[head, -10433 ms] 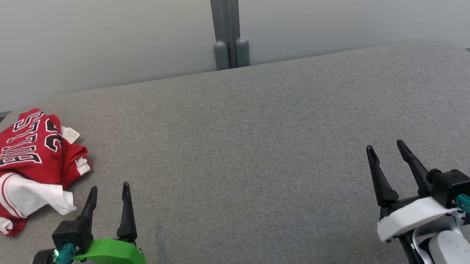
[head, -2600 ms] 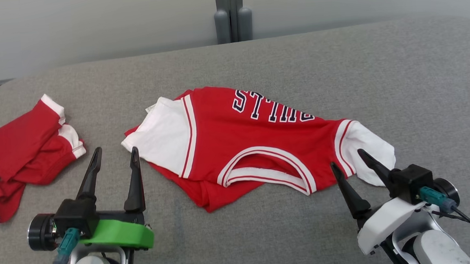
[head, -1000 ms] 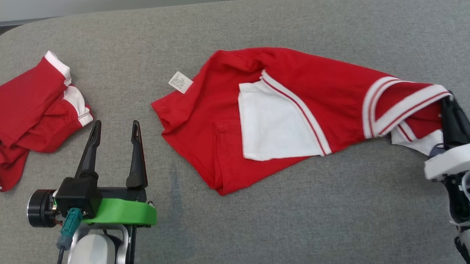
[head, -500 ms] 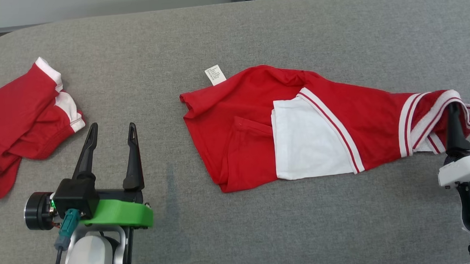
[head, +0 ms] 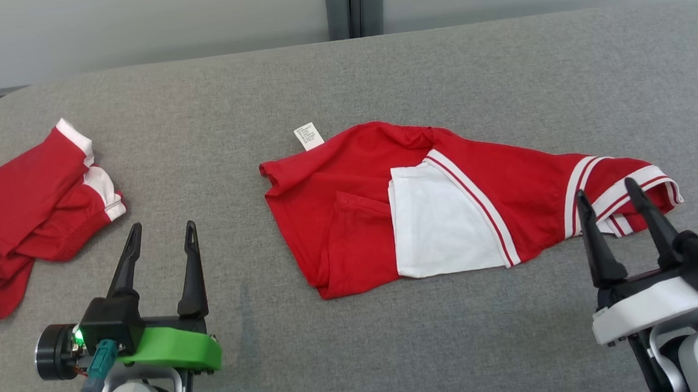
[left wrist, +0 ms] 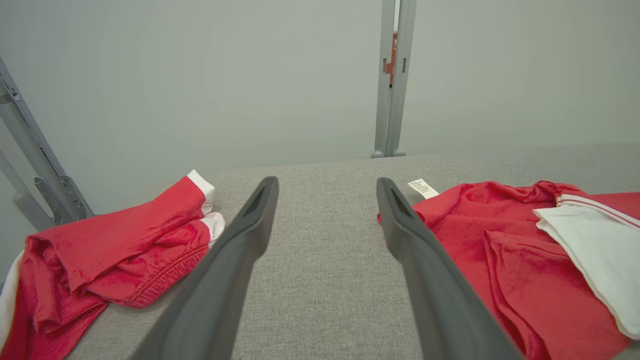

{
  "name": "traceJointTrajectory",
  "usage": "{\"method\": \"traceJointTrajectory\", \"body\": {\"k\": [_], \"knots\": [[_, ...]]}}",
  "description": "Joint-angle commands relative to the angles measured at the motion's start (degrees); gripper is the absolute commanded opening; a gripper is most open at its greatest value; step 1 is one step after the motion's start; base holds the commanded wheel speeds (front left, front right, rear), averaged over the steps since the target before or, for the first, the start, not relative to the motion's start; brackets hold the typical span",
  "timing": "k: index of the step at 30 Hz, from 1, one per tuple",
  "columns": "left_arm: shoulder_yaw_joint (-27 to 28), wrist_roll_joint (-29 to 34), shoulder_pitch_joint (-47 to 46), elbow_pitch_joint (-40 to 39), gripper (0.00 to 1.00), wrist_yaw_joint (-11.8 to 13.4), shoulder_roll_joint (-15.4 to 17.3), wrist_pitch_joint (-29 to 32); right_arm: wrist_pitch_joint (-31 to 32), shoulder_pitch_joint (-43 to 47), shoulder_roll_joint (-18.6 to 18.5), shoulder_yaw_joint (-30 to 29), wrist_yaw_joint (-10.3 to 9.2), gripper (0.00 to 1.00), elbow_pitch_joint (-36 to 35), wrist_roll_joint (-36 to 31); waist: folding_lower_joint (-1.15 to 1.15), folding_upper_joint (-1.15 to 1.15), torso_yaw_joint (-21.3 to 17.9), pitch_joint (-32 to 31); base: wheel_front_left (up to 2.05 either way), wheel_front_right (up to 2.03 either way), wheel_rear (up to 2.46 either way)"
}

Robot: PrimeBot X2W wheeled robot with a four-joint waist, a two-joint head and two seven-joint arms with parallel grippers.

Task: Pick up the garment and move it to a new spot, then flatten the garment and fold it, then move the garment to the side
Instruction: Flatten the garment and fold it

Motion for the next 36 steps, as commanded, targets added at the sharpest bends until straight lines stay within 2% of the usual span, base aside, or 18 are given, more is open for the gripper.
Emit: {"method": "traceJointTrajectory", "body": {"k": [1, 13, 18, 22, 23, 27, 36], "knots": [[0.25, -0.39, 1.13, 0.08, 1.00, 0.46, 0.43, -0.13, 0.59, 1.22, 0.39, 0.77, -0.08, 1.00, -1.12, -0.34, 0.00, 0.00, -0.67, -1.32, 0.00, 0.00, 0.00], [0.12, -1.15, 3.50, -0.82, 1.00, 1.31, 1.12, 0.96, 3.05, 4.01, 1.86, 0.59, -0.08, 1.00, -4.24, 0.25, 0.00, 0.00, -0.97, -2.69, 0.00, 0.00, 0.00], [-0.39, -1.14, 2.54, -1.07, 1.00, 1.31, 1.18, 1.10, 4.72, 2.85, 0.20, 3.57, -0.08, 1.00, -2.56, 0.44, 0.00, 0.00, -0.29, -1.83, 0.00, 0.00, 0.00], [-1.02, -0.90, 0.80, -1.59, 1.00, 1.33, 0.72, 1.03, 6.51, 1.11, -1.98, 8.37, -0.08, 1.00, 0.54, 0.64, 0.00, 0.00, 0.89, 0.32, 0.00, 0.00, 0.00], [-1.48, -0.71, -0.30, -1.72, 1.00, 1.14, 0.37, 0.84, 7.03, -0.19, -3.19, 11.14, -0.08, 1.00, 2.89, 1.01, 0.00, 0.00, 1.87, 2.07, 0.00, 0.00, 0.00], [-1.99, -0.64, -2.00, -1.21, 1.00, 0.89, 0.03, 0.50, 7.55, -3.43, -5.05, 15.80, -0.08, 1.00, 7.79, 1.78, 0.00, 0.00, 3.15, 4.43, 0.00, 0.00, 0.00], [-2.13, -0.81, -3.95, 0.46, 1.00, 0.98, -0.58, -0.05, 9.54, -9.29, -7.15, 22.07, -0.08, 1.00, 18.89, 2.58, 0.00, 0.00, 4.12, 6.60, 0.00, 0.00, 0.00]]}}
